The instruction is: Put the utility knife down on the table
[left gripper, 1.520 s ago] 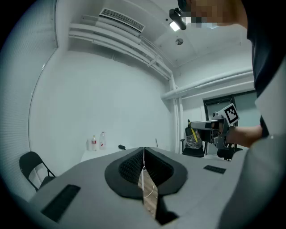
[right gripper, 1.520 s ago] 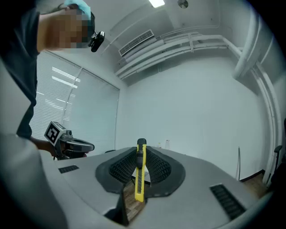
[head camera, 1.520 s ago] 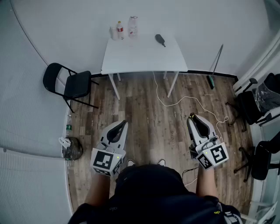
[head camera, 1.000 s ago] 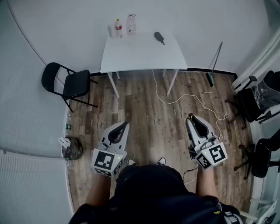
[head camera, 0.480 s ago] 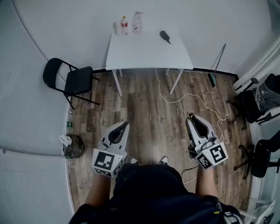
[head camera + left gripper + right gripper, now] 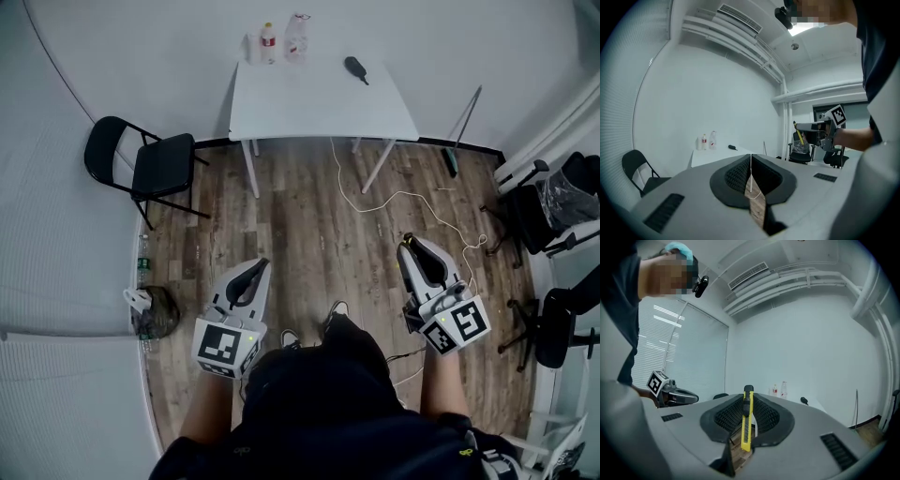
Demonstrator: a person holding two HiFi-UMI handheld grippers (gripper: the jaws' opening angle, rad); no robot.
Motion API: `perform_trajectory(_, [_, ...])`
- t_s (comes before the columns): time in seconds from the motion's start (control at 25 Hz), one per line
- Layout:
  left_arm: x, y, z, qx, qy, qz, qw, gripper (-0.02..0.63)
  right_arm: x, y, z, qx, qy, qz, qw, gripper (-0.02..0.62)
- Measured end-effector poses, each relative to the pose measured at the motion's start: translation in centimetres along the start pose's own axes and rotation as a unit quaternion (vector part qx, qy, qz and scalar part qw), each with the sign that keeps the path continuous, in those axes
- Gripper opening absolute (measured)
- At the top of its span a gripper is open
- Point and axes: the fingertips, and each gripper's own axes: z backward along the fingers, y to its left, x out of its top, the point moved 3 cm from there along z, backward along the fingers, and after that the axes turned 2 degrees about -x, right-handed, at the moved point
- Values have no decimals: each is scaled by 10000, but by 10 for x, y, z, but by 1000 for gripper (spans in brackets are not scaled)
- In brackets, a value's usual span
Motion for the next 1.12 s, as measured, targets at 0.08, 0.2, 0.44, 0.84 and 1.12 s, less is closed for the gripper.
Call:
perform_trajectory(0.08, [0,2,0,-17,-48,2,10000,23,-2,3,-8,18,45,-10,10000,74])
perform_trajectory(0.2, [-5,11,0,-52,-50,13,10000,23,-1,10,-24,114,38,75,9999,74])
perform_trajectory(0.44, [-3,34,-27,-21,1,8,10000,23,-2,-5,-58,240,12,98,9997,74])
perform_trajectory(0.84, [22,71,-131,75,93,-147,9998,23,-8,-95,-130,268,-19,-136,9995,74])
perform_trajectory(1.12, [49,88,-208,263,150,-173,9994,23,-2,-168,-182,474,-59,-220,9986,74])
